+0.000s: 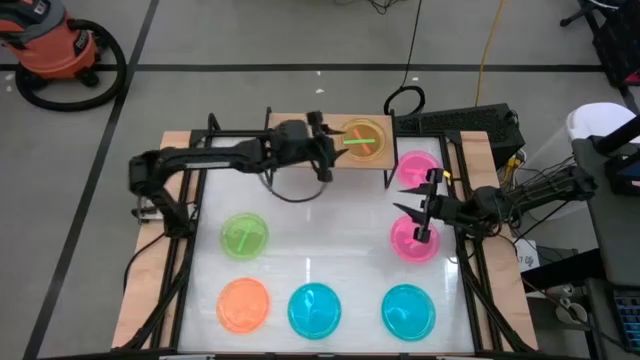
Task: Place and stack plates onto a shelf
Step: Stack the bottom pink plate on top of the green plate on the shelf
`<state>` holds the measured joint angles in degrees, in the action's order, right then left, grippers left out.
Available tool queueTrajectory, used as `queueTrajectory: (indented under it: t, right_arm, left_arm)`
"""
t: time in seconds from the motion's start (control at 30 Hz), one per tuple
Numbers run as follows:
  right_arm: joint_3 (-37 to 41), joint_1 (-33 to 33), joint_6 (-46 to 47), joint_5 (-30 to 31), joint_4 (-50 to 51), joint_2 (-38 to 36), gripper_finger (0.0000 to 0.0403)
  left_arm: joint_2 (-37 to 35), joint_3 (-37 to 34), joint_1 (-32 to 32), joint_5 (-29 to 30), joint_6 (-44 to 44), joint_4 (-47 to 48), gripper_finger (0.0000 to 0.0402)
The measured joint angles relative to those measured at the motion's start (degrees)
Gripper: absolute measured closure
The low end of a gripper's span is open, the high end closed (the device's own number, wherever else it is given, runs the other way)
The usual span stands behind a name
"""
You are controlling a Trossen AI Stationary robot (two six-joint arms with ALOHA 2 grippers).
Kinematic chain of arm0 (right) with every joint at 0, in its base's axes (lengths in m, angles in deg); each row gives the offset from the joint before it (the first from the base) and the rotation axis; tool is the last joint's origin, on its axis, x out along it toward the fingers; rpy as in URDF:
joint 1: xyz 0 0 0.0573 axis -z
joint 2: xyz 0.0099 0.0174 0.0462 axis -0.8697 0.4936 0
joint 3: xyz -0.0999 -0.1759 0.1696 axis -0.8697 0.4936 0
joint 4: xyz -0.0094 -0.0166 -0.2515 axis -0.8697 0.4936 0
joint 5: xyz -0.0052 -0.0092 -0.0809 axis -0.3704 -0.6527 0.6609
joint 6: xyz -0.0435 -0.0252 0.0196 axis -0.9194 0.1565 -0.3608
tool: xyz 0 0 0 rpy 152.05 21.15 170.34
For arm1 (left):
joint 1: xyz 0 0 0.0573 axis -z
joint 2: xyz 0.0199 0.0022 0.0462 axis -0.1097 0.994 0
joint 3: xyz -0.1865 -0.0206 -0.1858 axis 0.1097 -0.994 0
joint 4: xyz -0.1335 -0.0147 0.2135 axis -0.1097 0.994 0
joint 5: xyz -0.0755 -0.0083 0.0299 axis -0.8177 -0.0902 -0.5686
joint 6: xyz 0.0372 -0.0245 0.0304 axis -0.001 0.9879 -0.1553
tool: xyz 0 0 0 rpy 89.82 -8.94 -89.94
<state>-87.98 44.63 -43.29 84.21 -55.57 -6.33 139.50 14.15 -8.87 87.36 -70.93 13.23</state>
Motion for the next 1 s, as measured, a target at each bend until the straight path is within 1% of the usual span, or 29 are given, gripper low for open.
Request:
queueTrajectory:
  t: [0.1, 0.2, 0.27, 0.33, 0.43, 0.63, 0.73, 0.87, 1.0]
  right_arm:
    - [0.0, 0.0, 0.2, -0.3, 0.5, 0.0, 0.0266]
    - [0.0, 0.0, 0.8, -0.2, 1.3, 0.0, 0.0266]
    - [0.0, 0.0, 1.2, -0.2, 2.2, 0.0, 0.0266]
    - [0.0, 0.0, 1.3, 0.0, 2.8, 0.0, 0.0266]
    - [0.0, 0.0, 2.2, 1.6, 3.6, 0.0, 0.0266]
    - [0.0, 0.0, 4.8, 6.8, 5.2, 0.0, 0.0266]
    - [0.0, 0.0, 4.9, 7.3, 5.7, 0.0, 0.0266]
    - [-0.9, 0.2, 5.8, 7.3, 7.0, 0.3, 0.0266]
    - [-4.1, 1.2, 9.3, 7.3, 13.5, 1.3, 0.0266]
  left_arm:
    - [-5.5, 0.0, 0.5, 0.6, 3.3, 2.4, 0.0188]
    - [-10.7, -0.2, 0.7, 1.1, 6.9, 6.7, 0.0188]
    - [-13.9, -2.4, 1.0, 1.2, 8.5, 7.2, 0.0188]
    - [-17.6, -6.5, 1.1, 1.4, 9.3, 6.3, 0.0188]
    - [-23.0, -14.5, 1.1, 1.4, 11.7, 0.8, 0.0188]
    - [-33.7, -30.9, 2.2, 1.5, 18.8, -10.0, 0.0188]
    - [-37.9, -37.5, 3.9, 1.6, 21.2, -14.6, 0.0188]
    - [-42.1, -43.7, 6.7, 3.5, 24.0, -18.0, 0.0188]
    - [-44.3, -47.1, 9.6, 7.8, 24.8, -18.4, 0.0188]
